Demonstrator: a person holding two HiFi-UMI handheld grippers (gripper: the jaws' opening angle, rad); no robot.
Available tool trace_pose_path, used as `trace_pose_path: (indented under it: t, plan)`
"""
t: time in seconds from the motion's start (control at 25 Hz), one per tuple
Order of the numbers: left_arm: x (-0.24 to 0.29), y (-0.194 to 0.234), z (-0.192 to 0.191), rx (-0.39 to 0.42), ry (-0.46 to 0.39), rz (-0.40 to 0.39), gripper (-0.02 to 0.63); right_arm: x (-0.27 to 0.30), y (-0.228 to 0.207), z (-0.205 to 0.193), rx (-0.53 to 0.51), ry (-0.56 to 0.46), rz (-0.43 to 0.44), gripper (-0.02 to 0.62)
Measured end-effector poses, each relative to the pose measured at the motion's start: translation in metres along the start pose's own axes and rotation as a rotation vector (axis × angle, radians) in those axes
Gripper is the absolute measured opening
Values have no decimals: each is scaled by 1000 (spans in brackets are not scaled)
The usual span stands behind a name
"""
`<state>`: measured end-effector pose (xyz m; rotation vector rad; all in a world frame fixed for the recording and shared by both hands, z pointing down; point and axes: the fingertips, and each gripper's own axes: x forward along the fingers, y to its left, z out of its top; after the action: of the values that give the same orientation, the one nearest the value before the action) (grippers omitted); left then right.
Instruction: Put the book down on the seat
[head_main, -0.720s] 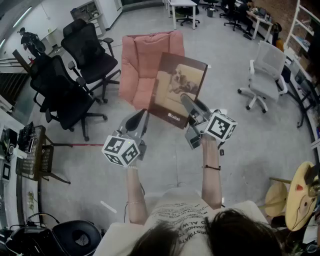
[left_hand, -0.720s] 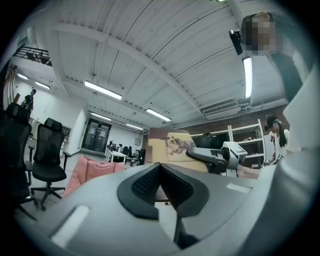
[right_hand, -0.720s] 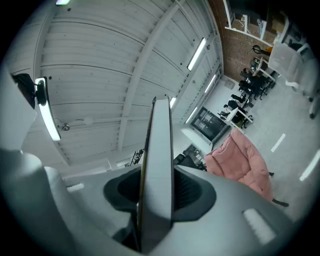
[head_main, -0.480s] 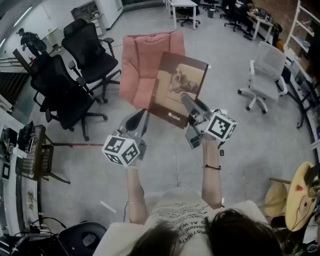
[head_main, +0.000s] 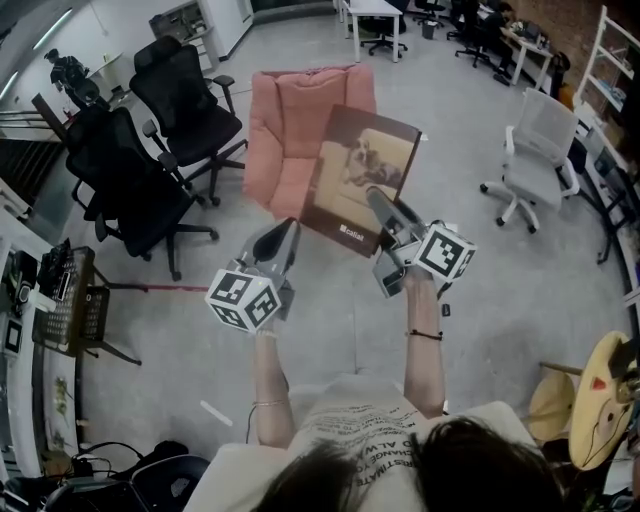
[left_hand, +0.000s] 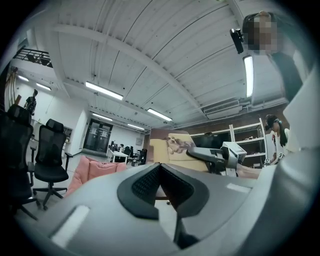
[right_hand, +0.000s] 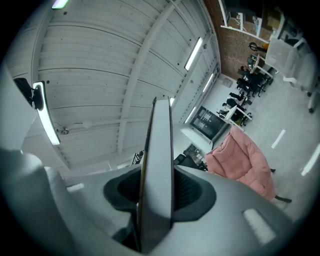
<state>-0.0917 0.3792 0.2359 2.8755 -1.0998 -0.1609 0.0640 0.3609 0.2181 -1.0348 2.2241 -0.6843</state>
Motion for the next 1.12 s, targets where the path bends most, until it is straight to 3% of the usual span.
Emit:
trace_pose_path:
  t: [0.6, 1.12]
  plan:
    - [20, -25, -12, 3, 35, 38, -3, -11, -33, 12, 49, 34, 2, 147]
    - [35, -4, -29, -6, 75, 58, -3, 7, -62, 2, 115, 40, -4, 147]
